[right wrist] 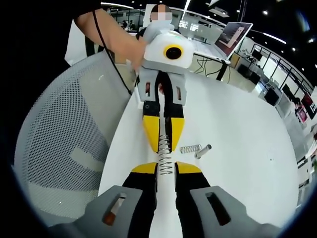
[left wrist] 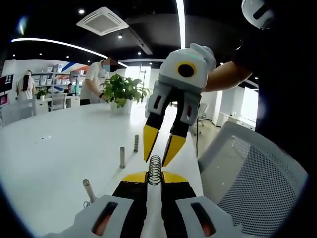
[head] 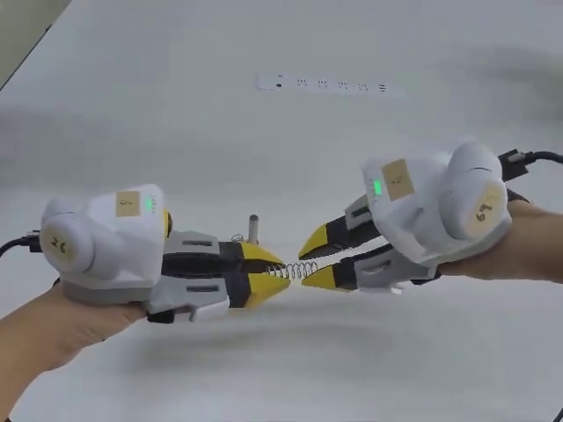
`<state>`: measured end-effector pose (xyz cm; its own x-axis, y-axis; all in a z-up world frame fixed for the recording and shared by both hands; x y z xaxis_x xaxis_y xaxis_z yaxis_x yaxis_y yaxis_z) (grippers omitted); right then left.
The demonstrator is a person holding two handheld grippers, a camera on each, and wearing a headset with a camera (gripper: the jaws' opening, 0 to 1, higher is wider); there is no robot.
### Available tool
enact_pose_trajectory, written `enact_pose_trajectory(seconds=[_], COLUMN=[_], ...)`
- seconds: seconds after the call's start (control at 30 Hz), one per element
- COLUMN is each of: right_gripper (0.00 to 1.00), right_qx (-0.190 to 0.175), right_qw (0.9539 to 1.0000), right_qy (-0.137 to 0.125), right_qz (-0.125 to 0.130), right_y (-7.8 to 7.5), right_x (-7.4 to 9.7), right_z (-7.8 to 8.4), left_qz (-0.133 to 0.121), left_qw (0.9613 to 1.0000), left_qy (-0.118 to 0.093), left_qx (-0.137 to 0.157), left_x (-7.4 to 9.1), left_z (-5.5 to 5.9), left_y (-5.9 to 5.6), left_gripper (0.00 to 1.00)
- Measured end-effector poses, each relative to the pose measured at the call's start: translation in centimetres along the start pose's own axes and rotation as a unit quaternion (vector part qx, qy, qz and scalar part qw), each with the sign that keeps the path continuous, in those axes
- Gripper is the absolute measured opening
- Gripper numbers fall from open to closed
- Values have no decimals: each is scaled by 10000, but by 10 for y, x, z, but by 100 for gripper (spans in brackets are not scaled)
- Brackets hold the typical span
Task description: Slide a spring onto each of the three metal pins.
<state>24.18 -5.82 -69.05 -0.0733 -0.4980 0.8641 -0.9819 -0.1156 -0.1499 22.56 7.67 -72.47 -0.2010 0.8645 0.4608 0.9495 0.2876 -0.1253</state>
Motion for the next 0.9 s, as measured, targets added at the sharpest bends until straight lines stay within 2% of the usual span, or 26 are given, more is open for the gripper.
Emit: enact_pose_trajectory(seconds=[0.03,0.1,0.3,0.4,0.5,0.7,0.77,0.9], right_gripper=[12,12,13,13,13,15,15,15], right_qx=[-65,-319,-463,-748,-788,-1049,-1087,-1291], right_qw=[10000,9993,9982,9952,9946,9890,9882,9818], right_qy=[-46,-195,-371,-605,-667,-1011,-1045,-1330], right_qz=[40,-75,-27,-154,-96,-273,-283,-410], right_y=[-1,1,3,5,3,4,5,6], right_x=[1,2,3,3,4,4,4,4], right_z=[1,4,14,15,18,17,18,17], left_qz=[-7,9,46,50,91,111,120,147], left_qw=[10000,10000,10000,10000,9999,9999,9999,9998], left_qy=[-18,-29,-56,-81,-83,-110,-111,-141], left_qx=[7,12,14,12,14,30,16,51], left_x=[0,2,3,4,4,4,4,5], left_z=[0,-1,-3,-4,-5,-6,-6,-7], left_y=[0,-1,-2,-3,-4,-4,-4,-5], left_gripper=[1,1,1,1,1,1,1,1])
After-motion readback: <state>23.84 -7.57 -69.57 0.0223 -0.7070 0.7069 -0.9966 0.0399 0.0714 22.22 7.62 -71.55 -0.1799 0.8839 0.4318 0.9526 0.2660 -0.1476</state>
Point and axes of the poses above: the centre of the closed fingertips' face, and the gripper's own axes: x roughly backward along the fingers, y roughly to its left, z roughly out of its underside, the point moved 8 cm from there along x, roughly backward along the fingers, and after that the axes turned 13 degrees about y, right-handed, at the moved point
